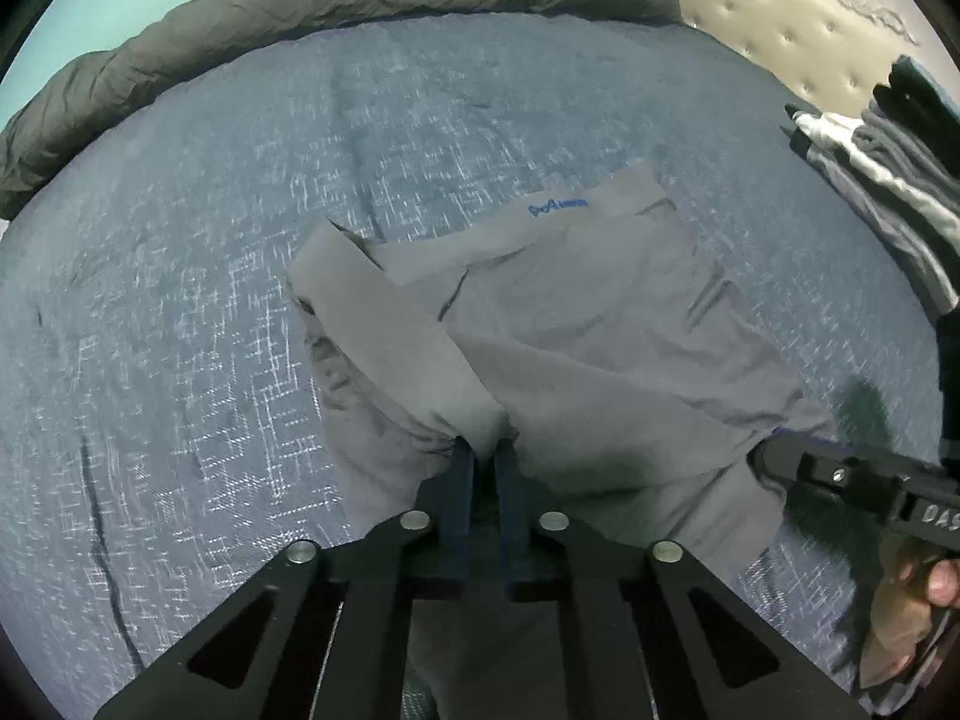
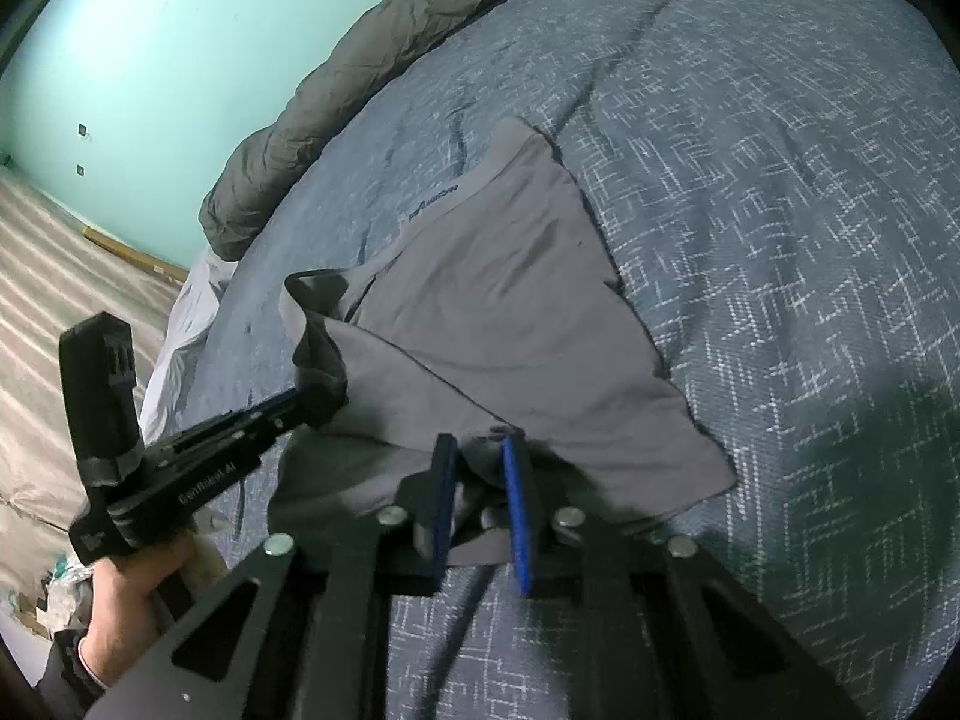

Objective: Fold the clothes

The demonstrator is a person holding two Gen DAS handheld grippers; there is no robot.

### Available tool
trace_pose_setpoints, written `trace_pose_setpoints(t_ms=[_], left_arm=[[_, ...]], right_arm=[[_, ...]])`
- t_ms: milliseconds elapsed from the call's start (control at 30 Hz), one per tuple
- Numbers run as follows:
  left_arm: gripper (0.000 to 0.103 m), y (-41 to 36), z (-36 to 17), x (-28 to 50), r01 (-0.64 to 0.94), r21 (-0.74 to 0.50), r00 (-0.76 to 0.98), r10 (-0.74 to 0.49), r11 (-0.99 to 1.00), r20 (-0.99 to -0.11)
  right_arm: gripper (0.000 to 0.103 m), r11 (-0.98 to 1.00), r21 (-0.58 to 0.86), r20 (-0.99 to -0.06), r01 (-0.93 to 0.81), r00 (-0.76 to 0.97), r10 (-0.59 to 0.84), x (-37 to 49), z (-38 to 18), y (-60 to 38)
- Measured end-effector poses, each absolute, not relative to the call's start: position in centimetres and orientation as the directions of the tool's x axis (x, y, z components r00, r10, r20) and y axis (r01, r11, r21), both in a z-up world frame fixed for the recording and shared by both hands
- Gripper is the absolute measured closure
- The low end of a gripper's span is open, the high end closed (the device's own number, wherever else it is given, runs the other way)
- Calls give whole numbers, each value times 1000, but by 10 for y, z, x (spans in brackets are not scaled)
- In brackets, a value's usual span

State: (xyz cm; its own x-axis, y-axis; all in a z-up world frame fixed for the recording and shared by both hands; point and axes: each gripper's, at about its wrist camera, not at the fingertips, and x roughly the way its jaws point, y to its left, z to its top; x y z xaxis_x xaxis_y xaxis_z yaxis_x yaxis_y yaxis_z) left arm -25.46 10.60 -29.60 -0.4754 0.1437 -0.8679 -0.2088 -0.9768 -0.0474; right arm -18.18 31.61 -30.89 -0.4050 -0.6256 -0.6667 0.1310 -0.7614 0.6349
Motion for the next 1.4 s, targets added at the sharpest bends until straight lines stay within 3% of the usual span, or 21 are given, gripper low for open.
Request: trace_pose_setpoints(t_ms=[133, 533, 1067, 1400], left_arm=[[99, 99, -285, -256, -194, -96, -494, 182, -976, -850], [100, 87, -233, -284, -139, -253, -545, 287, -957, -788], [100, 148, -215, -342, -201, -252, -507, 320, -947, -800], [100, 191, -232, -371, -225, -246, -461, 325, -943, -826]], right_arm=[[99, -766, 631, -670, 125, -411, -619, -180, -308, 320], [100, -760, 637, -653, 127, -436, -620, -175, -296, 334], [100, -748, 654, -628, 111, -471, -619, -169, -286, 365], [100, -749, 658, -638, 80, -469, -611, -169, -291, 377]])
